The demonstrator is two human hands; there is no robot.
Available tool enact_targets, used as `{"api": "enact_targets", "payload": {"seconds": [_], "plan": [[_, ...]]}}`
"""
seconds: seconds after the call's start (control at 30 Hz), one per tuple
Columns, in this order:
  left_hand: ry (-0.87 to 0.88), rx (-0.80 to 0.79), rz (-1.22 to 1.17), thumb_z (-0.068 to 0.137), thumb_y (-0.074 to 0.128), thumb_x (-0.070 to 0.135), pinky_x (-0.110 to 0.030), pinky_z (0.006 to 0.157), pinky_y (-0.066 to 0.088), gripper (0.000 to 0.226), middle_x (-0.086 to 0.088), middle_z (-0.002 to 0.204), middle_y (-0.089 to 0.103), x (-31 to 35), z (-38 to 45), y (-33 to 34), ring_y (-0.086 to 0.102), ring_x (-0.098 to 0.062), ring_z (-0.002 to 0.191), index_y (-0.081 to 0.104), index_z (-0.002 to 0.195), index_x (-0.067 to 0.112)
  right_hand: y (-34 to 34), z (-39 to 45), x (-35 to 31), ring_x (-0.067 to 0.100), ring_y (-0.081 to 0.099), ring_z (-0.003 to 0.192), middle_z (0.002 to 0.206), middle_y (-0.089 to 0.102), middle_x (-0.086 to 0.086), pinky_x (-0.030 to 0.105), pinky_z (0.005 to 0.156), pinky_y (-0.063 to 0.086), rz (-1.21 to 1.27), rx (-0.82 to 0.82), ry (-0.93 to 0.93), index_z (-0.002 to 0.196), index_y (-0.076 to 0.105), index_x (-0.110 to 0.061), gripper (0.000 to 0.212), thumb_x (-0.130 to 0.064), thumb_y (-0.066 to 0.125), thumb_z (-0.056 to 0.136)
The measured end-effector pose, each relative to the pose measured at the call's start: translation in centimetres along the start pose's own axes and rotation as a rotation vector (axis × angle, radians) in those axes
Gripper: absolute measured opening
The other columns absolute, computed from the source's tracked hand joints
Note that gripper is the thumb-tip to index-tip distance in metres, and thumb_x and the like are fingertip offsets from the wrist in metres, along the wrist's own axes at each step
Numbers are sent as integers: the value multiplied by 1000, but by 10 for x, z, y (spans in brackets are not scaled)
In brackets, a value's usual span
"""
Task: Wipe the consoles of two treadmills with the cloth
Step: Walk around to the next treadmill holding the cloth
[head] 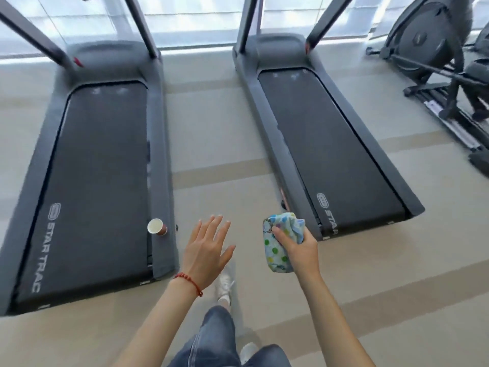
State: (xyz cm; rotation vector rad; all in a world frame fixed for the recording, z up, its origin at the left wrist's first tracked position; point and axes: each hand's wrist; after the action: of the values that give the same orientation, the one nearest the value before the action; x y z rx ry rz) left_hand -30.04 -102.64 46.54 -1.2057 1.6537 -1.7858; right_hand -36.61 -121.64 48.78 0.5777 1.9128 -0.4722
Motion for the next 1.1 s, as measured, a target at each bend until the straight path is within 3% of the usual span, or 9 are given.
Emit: {"api": "enact_targets", "payload": {"seconds": [0.13,0.3,0.5,0.63,0.97,1.1], "plan": [[-78,65,-18,92,30,46,-55,94,41,56,-18,121,60,-35,48,-6,57,-35,111,57,119,5,40,55,-19,10,66,74,83,68,0,15,55,51,-56,-66,-6,84,64,-17,16,-18,76,74],[-115,85,-40,97,10,50,-54,94,43,59,-17,121,59,-75,124,-30,56,-34,112,45,122,10,85,126,-59,15,66,77,83,68,1,26,64,53,-77,-80,3,82,63,-19,15,-19,76,74],[-99,102,30,92,29,47,-55,93,43,58,-18,121,59,-114,213,-64,56,-35,113,61,117,4,127,197,-107,13,65,77,82,67,-1,24,63,52,-71,-86,-20,84,62,-18,14,-18,74,76],[-118,108,27,97,11,51,-54,95,42,71,-17,123,58,-132,267,-78,54,-33,115,60,118,5,146,248,-127,14,66,78,83,68,1,25,63,52,-87,-86,-30,84,63,-17,15,-19,75,75],[-144,163,64,96,6,53,-54,92,45,76,-17,119,60,-170,436,-108,57,-34,111,61,116,5,199,417,-196,16,68,80,86,69,2,26,65,54,-89,-146,-91,89,64,-14,21,-22,76,73],[-139,231,90,92,26,50,-54,90,46,62,-17,117,61,-177,506,-131,58,-34,109,62,115,5,216,482,-241,18,67,82,87,70,3,31,69,55,-91,-181,-125,85,64,-18,18,-22,77,73]]}}
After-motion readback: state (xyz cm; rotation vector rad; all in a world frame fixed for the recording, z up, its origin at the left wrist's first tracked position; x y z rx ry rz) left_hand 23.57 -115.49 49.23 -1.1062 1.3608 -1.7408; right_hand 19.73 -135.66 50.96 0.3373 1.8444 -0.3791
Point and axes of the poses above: each hand's wrist, its own z-axis towards the middle knuckle, its own y-axis out of the palm, x = y × z
